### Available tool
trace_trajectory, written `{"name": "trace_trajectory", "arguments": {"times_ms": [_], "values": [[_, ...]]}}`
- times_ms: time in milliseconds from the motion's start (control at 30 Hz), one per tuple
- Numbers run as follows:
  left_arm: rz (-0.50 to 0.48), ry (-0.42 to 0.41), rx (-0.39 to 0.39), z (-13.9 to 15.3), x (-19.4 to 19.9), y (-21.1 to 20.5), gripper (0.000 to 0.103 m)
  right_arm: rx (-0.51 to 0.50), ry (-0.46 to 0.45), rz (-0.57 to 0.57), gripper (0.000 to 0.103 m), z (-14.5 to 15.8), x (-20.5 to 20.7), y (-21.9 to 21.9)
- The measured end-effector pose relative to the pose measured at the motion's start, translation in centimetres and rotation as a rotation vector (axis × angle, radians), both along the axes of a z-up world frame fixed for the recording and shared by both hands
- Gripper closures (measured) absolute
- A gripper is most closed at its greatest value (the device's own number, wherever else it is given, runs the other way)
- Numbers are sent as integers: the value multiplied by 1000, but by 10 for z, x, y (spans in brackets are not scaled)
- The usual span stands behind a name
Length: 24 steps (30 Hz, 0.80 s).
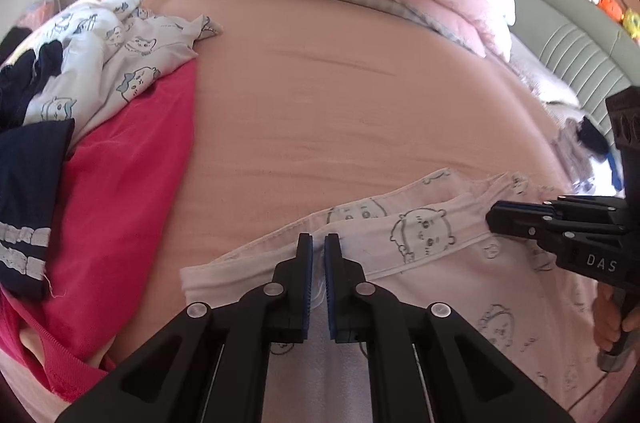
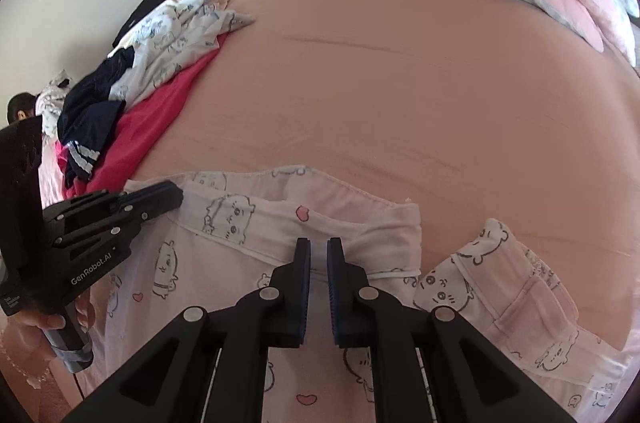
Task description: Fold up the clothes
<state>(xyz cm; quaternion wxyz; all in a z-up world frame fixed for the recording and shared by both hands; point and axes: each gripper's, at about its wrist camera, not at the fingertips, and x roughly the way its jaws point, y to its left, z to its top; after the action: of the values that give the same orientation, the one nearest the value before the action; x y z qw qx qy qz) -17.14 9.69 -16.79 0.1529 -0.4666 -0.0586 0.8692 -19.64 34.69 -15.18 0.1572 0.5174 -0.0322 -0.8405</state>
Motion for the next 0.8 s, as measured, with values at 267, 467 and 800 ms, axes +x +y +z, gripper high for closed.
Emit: {"name": "trace_trajectory", "arguments": {"times_ms": [267, 467, 800], "values": [[-85, -4, -29, 4, 2, 22, 95, 39, 12, 37, 59, -9, -6, -6], [-85, -35, -94, -3, 5, 35, 90, -16, -14, 38, 96, -22, -13, -1], [-45, -17, -46, -1, 11, 18, 91, -18, 100, 37, 99, 4, -1, -7]]}}
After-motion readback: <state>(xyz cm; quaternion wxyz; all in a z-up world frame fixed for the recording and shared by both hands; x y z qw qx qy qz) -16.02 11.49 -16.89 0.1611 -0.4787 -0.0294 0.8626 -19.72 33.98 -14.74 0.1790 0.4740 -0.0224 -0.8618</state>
